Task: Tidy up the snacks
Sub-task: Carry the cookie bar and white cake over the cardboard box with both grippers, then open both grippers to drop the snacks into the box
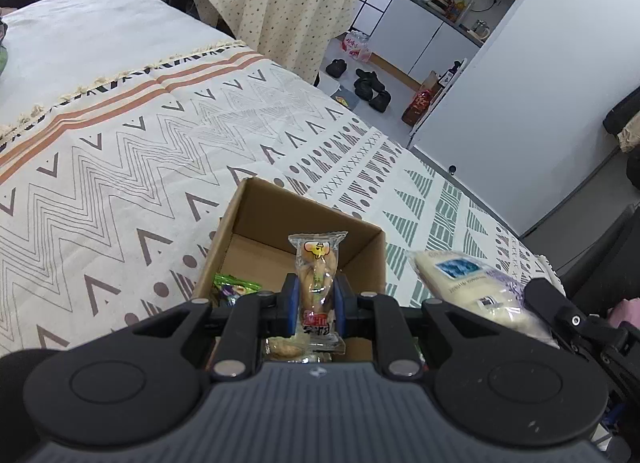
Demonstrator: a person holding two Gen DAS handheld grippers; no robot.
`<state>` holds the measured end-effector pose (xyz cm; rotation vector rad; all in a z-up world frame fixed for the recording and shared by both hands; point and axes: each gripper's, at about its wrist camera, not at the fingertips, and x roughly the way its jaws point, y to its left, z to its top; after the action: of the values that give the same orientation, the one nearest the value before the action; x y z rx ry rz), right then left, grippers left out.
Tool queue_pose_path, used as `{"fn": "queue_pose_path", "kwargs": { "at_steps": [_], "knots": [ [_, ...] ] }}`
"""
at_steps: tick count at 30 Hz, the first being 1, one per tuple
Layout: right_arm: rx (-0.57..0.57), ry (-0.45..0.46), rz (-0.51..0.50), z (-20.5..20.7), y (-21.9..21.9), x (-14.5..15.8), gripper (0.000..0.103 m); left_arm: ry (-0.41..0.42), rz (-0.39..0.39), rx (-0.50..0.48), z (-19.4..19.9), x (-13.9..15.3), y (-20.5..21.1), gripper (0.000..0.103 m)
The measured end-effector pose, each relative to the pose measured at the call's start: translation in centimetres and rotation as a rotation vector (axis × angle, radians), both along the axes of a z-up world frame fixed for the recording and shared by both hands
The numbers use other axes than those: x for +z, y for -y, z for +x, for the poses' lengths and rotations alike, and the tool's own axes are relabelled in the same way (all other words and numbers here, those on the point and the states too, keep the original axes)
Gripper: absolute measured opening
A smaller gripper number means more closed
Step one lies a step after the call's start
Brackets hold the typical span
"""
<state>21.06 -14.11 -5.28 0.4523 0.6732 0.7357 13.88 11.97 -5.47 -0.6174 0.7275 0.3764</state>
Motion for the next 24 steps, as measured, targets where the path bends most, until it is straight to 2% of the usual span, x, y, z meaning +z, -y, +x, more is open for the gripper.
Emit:
{"fn": "queue_pose_path", "kwargs": {
  "at_steps": [14,15,17,18,19,23,24],
  "knots": [
    [0.110,-0.020,-0.015,1.2,-5.6,-0.9,0.002,-0.039,-0.060,-0.004,1.7,-1.9,-3.5,0.017],
    [0.103,-0.027,-0.032,1.4,-5.8,-1.2,0.005,-0.040,-0.065,-0.007,1.9,-2.0,-3.5,0.017],
    [0.063,-0.040,-0.078,1.6,-5.8,-2.1,0.017,-0.039,-0.064,-0.017,2.1,-2.2,-3.6,0.017],
    [0.047,-0.050,-0.093,1.6,-5.5,-2.5,0.030,-0.041,-0.063,-0.021,2.2,-2.3,-3.5,0.017],
    [0.031,-0.057,-0.101,1.5,-5.0,-2.9,0.038,-0.045,-0.069,-0.026,2.4,-2.4,-3.5,0.018],
    [-0.008,-0.083,-0.129,1.3,-3.4,-3.3,0.049,-0.060,-0.069,-0.026,2.6,-2.3,-3.4,0.026],
    [-0.017,-0.086,-0.137,1.1,-3.0,-3.3,0.057,-0.063,-0.071,-0.031,2.6,-2.3,-3.3,0.031]
  ]
}}
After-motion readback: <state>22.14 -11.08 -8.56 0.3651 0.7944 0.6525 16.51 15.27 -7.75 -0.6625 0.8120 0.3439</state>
